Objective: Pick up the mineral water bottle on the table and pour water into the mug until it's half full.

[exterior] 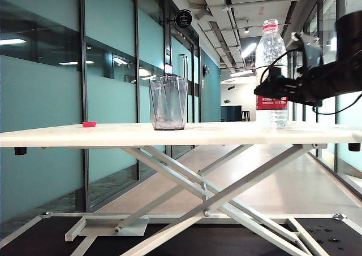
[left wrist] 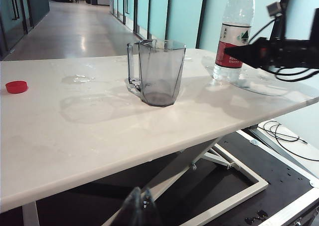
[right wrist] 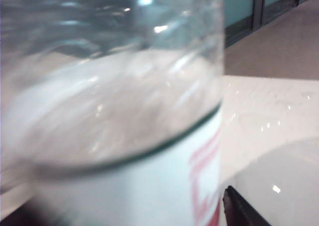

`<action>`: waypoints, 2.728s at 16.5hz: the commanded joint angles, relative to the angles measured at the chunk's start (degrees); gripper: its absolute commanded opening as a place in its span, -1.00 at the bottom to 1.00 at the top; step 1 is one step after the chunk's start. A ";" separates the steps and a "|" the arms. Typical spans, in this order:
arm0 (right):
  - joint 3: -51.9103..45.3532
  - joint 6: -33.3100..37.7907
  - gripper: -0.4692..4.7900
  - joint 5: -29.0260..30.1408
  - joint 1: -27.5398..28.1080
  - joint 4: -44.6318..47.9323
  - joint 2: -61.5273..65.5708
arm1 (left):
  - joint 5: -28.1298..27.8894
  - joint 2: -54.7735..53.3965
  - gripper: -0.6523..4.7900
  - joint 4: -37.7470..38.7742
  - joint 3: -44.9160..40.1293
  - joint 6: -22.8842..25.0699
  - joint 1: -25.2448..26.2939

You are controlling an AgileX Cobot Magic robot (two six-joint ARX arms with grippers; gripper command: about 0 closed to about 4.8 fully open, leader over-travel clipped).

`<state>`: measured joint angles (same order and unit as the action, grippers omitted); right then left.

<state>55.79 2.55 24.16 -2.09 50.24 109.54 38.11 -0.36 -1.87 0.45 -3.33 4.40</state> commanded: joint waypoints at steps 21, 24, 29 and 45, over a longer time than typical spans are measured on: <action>5.07 -16.98 -0.16 -0.04 -2.84 -9.53 -1.90 | 0.31 -0.04 -0.78 1.40 0.13 0.35 0.00; 5.11 -21.64 -0.15 -5.88 -5.09 -16.85 -5.31 | 0.31 -0.04 -0.78 1.40 0.13 0.31 0.00; 9.40 -34.82 -0.14 -13.79 -10.38 -34.60 -7.34 | 0.31 -0.04 -0.78 1.46 0.13 0.28 0.00; 17.27 -58.34 -0.13 -43.76 -20.87 -45.62 -7.39 | 0.31 -0.04 -0.78 1.49 0.13 0.31 0.00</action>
<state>72.40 -53.69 -19.16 -22.85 1.78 102.94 38.17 -0.32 0.03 0.45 -3.25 4.40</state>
